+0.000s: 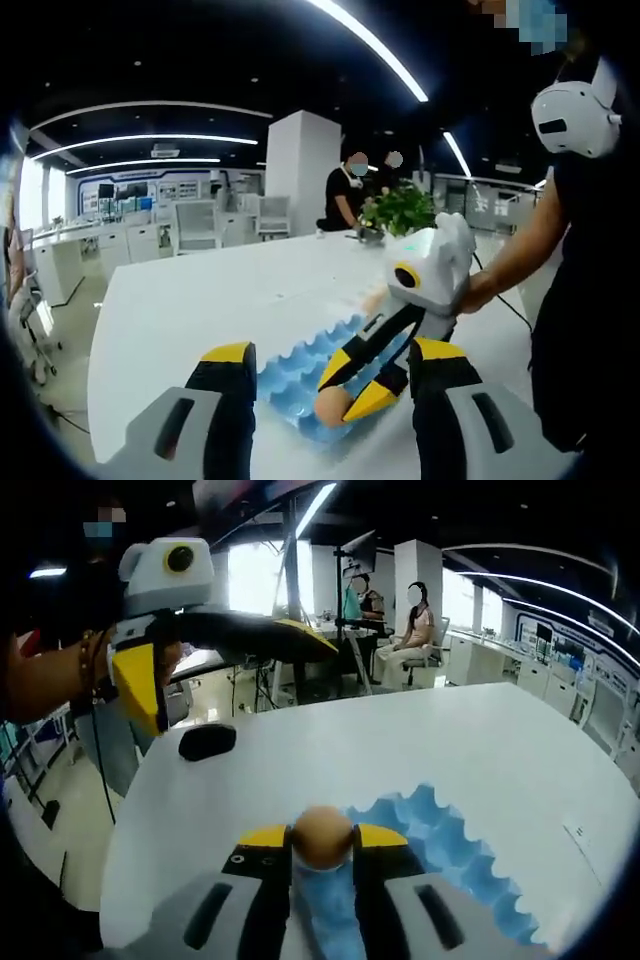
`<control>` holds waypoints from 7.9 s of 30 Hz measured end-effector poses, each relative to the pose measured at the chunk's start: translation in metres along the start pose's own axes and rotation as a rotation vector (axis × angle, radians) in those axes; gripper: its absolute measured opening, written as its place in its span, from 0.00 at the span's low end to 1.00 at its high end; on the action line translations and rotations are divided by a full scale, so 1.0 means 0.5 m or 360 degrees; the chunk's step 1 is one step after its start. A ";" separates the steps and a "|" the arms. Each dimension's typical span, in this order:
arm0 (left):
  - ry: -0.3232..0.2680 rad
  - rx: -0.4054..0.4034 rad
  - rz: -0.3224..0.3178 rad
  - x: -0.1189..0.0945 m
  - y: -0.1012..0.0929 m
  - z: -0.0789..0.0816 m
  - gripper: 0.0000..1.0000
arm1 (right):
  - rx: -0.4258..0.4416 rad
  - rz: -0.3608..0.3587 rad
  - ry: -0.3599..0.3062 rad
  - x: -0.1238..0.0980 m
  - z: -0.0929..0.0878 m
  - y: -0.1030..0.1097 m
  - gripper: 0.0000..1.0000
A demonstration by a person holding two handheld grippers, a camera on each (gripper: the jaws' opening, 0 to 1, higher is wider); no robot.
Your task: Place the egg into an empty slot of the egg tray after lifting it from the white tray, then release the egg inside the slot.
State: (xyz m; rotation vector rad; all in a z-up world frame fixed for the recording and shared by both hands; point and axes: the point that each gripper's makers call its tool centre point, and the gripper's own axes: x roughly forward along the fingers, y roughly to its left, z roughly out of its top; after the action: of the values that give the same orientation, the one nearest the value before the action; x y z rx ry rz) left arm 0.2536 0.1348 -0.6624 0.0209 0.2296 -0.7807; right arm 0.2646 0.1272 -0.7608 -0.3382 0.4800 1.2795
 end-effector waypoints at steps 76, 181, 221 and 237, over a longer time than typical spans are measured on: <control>-0.0039 0.0025 -0.0005 0.010 -0.005 0.024 0.62 | -0.0095 -0.0085 -0.0162 -0.078 -0.017 -0.021 0.30; -0.0061 0.0053 -0.0025 0.041 -0.027 0.047 0.58 | 0.0264 -0.0634 0.0235 -0.498 -0.304 -0.184 0.23; -0.0064 0.0051 0.0009 0.018 -0.012 0.045 0.58 | 0.0073 -0.0288 0.0029 -0.310 -0.143 -0.105 0.23; -0.0066 0.0040 0.0038 0.001 0.000 0.038 0.58 | 0.0012 -0.0154 -0.0032 -0.226 -0.084 -0.067 0.23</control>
State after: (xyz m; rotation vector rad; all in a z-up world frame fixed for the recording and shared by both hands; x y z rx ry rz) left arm 0.2576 0.1325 -0.6442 0.0311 0.1800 -0.7593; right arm 0.2667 0.0041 -0.7387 -0.3378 0.4462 1.1858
